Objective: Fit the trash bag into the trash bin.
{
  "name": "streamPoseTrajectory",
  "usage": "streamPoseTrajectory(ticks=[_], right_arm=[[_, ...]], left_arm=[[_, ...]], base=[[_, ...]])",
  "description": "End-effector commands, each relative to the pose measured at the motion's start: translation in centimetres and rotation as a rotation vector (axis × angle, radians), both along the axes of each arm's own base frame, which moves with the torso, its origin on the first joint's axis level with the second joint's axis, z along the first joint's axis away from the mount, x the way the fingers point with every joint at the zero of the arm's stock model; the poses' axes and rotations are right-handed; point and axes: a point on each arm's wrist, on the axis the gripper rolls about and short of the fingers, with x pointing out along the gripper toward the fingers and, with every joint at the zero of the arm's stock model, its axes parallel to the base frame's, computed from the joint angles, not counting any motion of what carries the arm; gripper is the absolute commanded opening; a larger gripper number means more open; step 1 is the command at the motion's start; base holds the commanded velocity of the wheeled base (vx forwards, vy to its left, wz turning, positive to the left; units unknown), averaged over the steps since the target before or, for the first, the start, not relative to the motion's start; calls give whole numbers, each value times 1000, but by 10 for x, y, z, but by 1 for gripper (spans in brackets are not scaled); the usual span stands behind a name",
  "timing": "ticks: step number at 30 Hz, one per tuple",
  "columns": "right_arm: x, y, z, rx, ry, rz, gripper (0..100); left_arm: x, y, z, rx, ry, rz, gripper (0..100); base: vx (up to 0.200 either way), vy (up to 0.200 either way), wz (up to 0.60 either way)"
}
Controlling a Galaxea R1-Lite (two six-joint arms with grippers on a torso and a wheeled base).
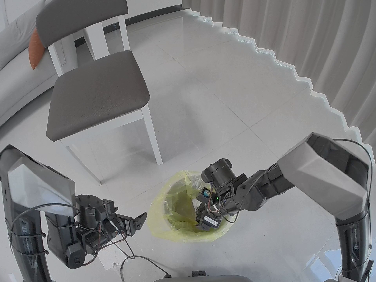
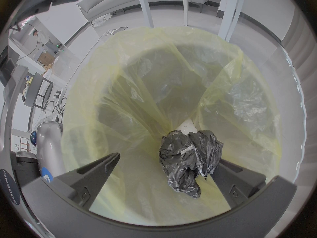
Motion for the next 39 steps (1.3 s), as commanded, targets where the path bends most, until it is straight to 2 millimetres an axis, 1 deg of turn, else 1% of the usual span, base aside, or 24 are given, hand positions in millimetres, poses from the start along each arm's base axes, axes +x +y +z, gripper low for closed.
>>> streamPoseTrajectory(ticks=[1,4,7,11,13,14,15,16,17,21,22,23,24,27,31,33,36,39], right_arm=[[-19,-15,48,57,-62,-10,100],[-25,-21,63,77,-80,-19,100],[-26,-28,74,98,-91,-42,100],[-30,-26,72,106,-74,-51,100],[-30,-16,66,105,-70,-32,100],[-30,-4,57,104,-65,-9,100],[-30,-4,57,104,-65,-9,100],[-33,6,52,101,-63,14,100],[-36,12,51,101,-60,27,100],[-38,22,35,72,-44,47,100],[-36,27,22,20,-61,33,100],[-36,27,22,20,-61,33,100],[-31,31,9,-50,-103,11,100],[-25,33,-3,-133,-152,12,100],[-21,31,-8,-235,-217,21,100],[-18,31,-9,-258,-241,16,100],[-17,37,-5,-200,-261,7,100],[-18,42,-2,-96,-205,-2,100]], left_arm=[[21,-3,-38,22,55,10,100],[24,-4,-49,26,76,2,100],[30,-4,-55,48,67,-12,100],[33,1,-61,79,70,-13,100],[30,3,-61,80,79,-8,100],[28,5,-60,83,87,-3,100],[28,6,-59,82,85,-2,100],[27,7,-59,83,90,0,100],[25,7,-58,85,94,-1,100],[24,8,-58,89,99,0,100],[23,6,-58,89,98,-3,100],[23,6,-58,89,98,-3,100],[22,6,-58,92,98,-6,100],[19,5,-56,96,103,-10,100],[16,5,-52,97,100,-12,100],[17,5,-51,95,95,-12,100],[17,4,-50,95,94,-13,100],[15,5,-51,93,101,-10,100]], base=[[0,0,0],[0,0,0],[0,0,0],[0,0,0],[0,0,0],[0,0,0],[0,0,0],[0,0,0],[0,0,0],[0,0,0],[0,0,0],[0,0,0],[0,0,0],[0,0,0],[0,0,0],[0,0,0],[0,0,0],[0,0,0]])
